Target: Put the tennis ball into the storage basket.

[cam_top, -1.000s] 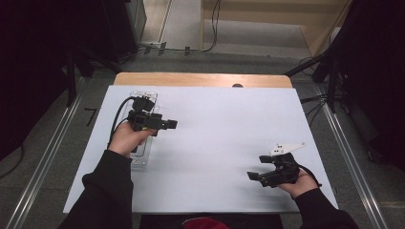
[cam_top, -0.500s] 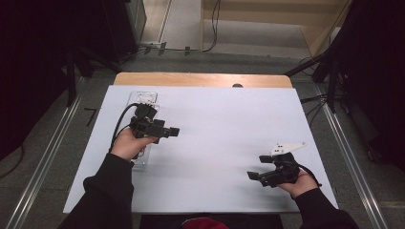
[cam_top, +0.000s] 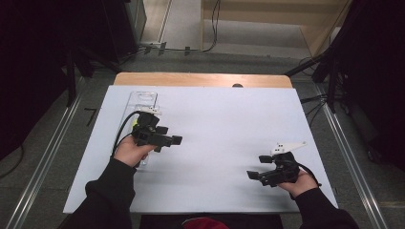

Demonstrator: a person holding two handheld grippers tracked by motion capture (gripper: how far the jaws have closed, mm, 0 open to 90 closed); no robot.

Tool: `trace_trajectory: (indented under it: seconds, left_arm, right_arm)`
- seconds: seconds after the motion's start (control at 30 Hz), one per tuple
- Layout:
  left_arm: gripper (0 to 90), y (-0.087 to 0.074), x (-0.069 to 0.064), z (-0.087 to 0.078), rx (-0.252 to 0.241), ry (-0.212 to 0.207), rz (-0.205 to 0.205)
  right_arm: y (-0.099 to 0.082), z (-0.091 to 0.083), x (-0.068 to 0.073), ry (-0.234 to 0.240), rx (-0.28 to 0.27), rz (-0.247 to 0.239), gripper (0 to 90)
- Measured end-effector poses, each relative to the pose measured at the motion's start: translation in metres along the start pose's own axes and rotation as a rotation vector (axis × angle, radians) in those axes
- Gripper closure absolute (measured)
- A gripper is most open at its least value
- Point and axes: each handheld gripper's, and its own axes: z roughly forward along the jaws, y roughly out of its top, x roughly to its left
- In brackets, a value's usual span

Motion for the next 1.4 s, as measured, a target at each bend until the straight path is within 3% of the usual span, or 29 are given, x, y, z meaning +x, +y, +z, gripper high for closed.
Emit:
trace_trajectory:
  seconds: [0.2, 0.53, 0.93, 1.4]
  left_arm:
    - [21.3, -0.004, -0.001, 0.002, 0.003, -0.005, 0.007]
    - [21.3, -0.018, -0.005, 0.006, 0.023, 0.009, 0.052]
    - [21.4, -0.035, -0.01, 0.007, 0.029, -0.015, 0.062]
    - [21.4, -0.051, -0.015, 0.006, 0.042, -0.03, 0.108]
  right_arm:
    - [0.0, 0.0, -0.002, 0.003, -0.002, 0.007, 13.2]
    - [0.0, 0.001, -0.002, 0.001, 0.001, 0.009, 13.2]
    - [0.0, 0.0, -0.002, -0.003, 0.002, 0.011, 13.2]
    - [-0.001, 0.0, -0.003, -0.006, 0.006, 0.016, 13.2]
